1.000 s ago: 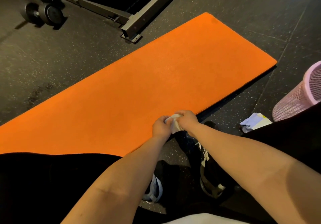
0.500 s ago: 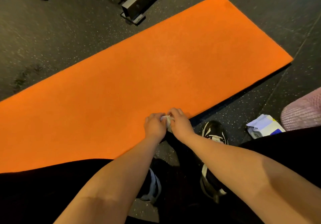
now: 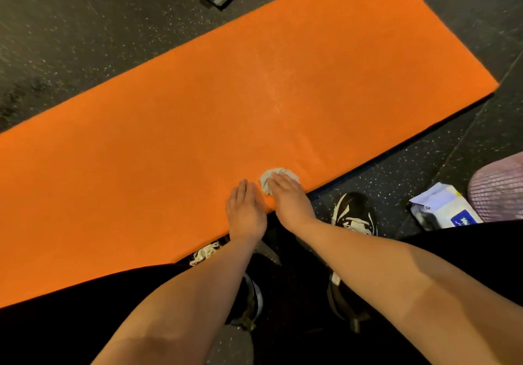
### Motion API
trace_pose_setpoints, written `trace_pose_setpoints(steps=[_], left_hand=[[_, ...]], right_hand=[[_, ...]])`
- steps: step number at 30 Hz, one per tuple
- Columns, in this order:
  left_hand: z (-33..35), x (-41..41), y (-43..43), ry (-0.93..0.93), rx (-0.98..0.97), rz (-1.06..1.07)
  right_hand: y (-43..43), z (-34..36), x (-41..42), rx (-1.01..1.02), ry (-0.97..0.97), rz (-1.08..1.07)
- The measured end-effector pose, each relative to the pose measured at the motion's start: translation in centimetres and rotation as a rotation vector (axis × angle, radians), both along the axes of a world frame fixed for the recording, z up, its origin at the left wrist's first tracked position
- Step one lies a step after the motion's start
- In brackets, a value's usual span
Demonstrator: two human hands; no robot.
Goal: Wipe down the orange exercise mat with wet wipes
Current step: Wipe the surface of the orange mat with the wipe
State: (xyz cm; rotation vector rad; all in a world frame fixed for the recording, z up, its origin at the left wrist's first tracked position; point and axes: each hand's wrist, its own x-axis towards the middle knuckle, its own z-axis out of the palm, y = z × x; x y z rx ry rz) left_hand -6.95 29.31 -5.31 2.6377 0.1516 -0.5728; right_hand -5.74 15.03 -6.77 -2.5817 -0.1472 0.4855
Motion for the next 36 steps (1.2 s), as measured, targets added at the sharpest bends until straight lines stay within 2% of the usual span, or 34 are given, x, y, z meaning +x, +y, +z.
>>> trace_pose_setpoints(steps=[2,4,9,12,17,19,21,24,28,32,36], left_hand=[[0.2,0.0,-0.1,0.0,0.011,-0.007],[0.2,0.0,0.0,0.005,0.013,-0.004],[-0.2,-0.1,0.4,-0.007,-0.056,0.05],[-0.5,-0.3,0.6,-0.037,-0.063,0.02],[-0.3,-0.3,0.4,-0.047,-0.028,-0.009],[-0.1,-0.4,0.2,-0.03,-0.029,-0.01],[0.1,-0.4,0.2,-0.021,-0.036,-0.007],[0.2,-0.2,0.6,-0.007,-0.059,-0.012],[0.1,-0.2,0.9,-0.028,-0.065,-0.015],[0.2,-0.2,0.7,-0.019,-0.058,-0.025],[0.2,-0.2,0.6,-0.027,-0.088,0.007]], right_hand=[[-0.8,-0.1,1.0,-0.03,0.019,-0.166],[-0.1,0.2,1.0,-0.057,0.027,-0.212],[3.1,1.7,-2.2,0.127,-0.009,-0.004],[1.8,1.6,-1.8,0.08,-0.06,0.026],[-0.8,1.5,-0.4,-0.048,-0.011,-0.232],[0.1,2.1,-1.2,-0.028,0.028,-0.182],[1.5,2.6,-2.2,0.036,0.06,-0.043],[1.5,2.4,-2.7,0.054,0.023,0.082],[-1.8,1.3,-1.6,-0.126,-0.031,-0.101],[-1.2,1.4,-2.2,-0.085,0.077,-0.207],[2.7,2.1,-3.5,0.069,0.088,-0.016]])
